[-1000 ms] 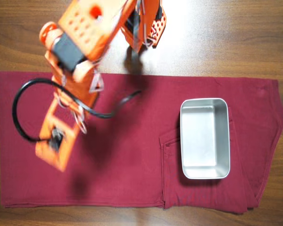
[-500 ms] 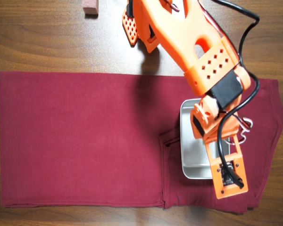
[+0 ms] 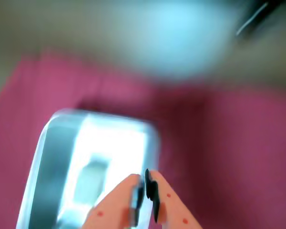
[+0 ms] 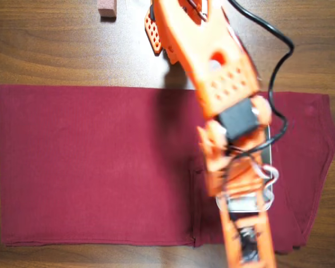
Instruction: Grab the cube
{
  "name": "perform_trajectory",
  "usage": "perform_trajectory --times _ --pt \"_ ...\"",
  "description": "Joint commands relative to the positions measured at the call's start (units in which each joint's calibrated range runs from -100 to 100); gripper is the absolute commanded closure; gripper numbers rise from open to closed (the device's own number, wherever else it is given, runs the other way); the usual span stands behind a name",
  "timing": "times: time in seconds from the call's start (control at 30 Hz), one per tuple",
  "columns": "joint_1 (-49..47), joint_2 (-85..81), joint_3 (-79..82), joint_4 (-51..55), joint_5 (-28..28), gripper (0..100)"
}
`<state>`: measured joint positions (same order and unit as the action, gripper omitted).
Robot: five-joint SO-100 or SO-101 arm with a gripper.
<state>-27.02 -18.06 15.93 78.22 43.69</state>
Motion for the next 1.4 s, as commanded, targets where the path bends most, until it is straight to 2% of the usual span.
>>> perform_trajectory --times 0.0,0.07,0.17,0.4,0.63,0.77,0.8,1.37 --pt "12.8 -19.4 16.8 -15.7 5.9 100" --pt "21.0 -32.2 33.6 -19.5 8.9 100" --pt "27.4 -51.2 54.1 -13.2 9.8 100" --pt "29.5 -78.9 75.9 5.4 9.0 100" --pt "30.1 -80.3 83.3 9.9 6.5 100" --pt "27.3 -80.3 84.0 21.8 4.9 100" --pt "27.3 -80.3 84.0 21.8 3.6 100" --pt "28.5 -80.3 84.1 21.8 3.7 99"
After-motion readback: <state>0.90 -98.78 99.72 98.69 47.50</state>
